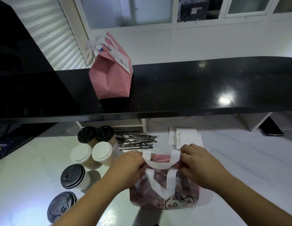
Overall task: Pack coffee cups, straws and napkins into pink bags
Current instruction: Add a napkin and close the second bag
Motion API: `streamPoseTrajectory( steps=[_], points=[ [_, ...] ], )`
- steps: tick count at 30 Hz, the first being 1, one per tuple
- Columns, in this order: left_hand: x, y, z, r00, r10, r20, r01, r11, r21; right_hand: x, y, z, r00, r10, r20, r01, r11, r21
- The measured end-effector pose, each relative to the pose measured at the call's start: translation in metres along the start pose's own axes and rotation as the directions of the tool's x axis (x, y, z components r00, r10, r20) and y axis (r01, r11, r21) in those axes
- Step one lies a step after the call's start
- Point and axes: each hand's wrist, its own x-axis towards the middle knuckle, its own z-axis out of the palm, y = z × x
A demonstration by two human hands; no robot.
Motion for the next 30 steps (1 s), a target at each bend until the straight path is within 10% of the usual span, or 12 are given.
streamPoseTrajectory(
  steps=[16,30],
  points=[
    [0.026,0.017,0.007,0.998,0.009,0.065,-0.027,0.957,0.288,-0.021,0.018,-0.01,0.995,0.103,0.004,-0.102,0.975,0.198],
    [-0.012,-0.046,-0.006,0.982,-0.185,-0.025,0.181,0.978,-0.102,-0.022,0.005,-0.031,0.977,0.164,0.135,-0.174,0.983,0.064]
  ],
)
